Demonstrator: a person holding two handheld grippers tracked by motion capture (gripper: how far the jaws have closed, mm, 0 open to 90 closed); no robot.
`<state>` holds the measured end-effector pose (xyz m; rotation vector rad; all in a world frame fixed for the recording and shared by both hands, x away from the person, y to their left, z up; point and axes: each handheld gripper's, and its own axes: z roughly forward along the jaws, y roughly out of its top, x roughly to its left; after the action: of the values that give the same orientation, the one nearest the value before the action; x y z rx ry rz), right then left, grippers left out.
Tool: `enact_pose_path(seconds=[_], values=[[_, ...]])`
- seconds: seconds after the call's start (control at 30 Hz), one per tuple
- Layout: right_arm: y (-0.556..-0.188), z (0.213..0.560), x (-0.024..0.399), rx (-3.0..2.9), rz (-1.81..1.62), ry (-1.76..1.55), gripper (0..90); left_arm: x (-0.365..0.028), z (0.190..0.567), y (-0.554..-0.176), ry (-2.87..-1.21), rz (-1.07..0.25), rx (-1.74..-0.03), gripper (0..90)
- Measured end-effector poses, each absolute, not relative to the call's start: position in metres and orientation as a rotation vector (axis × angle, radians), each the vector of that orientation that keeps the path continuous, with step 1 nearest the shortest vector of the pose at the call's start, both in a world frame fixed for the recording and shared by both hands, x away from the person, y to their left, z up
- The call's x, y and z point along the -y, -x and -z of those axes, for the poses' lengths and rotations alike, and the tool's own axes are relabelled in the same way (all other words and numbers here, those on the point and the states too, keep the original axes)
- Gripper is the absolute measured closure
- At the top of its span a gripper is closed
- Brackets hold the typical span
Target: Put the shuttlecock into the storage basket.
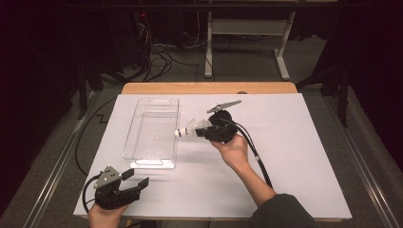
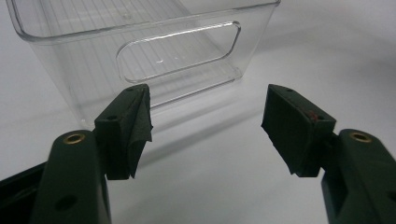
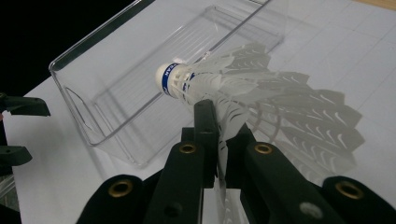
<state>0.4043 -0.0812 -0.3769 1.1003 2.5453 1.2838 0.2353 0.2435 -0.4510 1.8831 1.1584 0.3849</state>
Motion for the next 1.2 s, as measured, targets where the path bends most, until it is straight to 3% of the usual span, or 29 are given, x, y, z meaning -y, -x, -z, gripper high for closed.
enact_pose_path(seconds=[1.2], values=[[-0.414, 0.365, 0.019, -2.607, -1.261, -0.990, 88.8, -0.245, 0.451, -0.234, -1.880, -0.385, -1.157, 33.5]])
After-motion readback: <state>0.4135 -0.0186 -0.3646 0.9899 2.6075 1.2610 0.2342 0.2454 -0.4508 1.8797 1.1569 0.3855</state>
